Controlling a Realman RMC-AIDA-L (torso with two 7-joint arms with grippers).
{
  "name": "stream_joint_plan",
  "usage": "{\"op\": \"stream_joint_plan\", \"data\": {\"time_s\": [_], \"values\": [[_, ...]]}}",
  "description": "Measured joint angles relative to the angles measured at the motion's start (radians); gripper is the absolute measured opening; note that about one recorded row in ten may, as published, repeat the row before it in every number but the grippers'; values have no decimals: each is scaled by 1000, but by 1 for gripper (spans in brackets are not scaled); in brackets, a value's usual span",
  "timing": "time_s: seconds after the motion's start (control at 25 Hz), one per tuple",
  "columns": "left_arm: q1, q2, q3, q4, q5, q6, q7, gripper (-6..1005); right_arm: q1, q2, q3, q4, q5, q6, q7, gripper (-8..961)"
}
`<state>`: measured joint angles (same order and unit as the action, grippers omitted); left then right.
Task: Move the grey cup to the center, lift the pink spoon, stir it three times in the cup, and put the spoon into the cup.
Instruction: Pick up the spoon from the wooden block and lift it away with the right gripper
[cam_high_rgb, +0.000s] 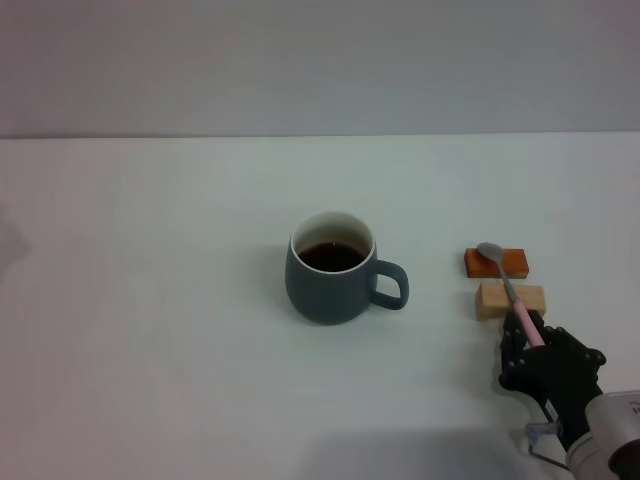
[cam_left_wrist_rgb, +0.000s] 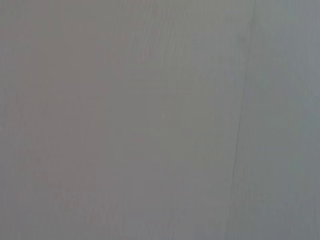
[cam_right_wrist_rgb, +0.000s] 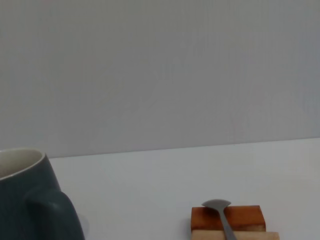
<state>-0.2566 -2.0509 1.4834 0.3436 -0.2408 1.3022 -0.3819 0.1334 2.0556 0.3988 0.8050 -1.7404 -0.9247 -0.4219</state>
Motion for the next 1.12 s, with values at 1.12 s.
{"op": "stream_joint_plan", "data": {"time_s": [1.12], "values": [[-6, 1, 0, -4, 3, -4, 0, -2, -15, -3, 44, 45, 13, 40, -89, 126]]}}
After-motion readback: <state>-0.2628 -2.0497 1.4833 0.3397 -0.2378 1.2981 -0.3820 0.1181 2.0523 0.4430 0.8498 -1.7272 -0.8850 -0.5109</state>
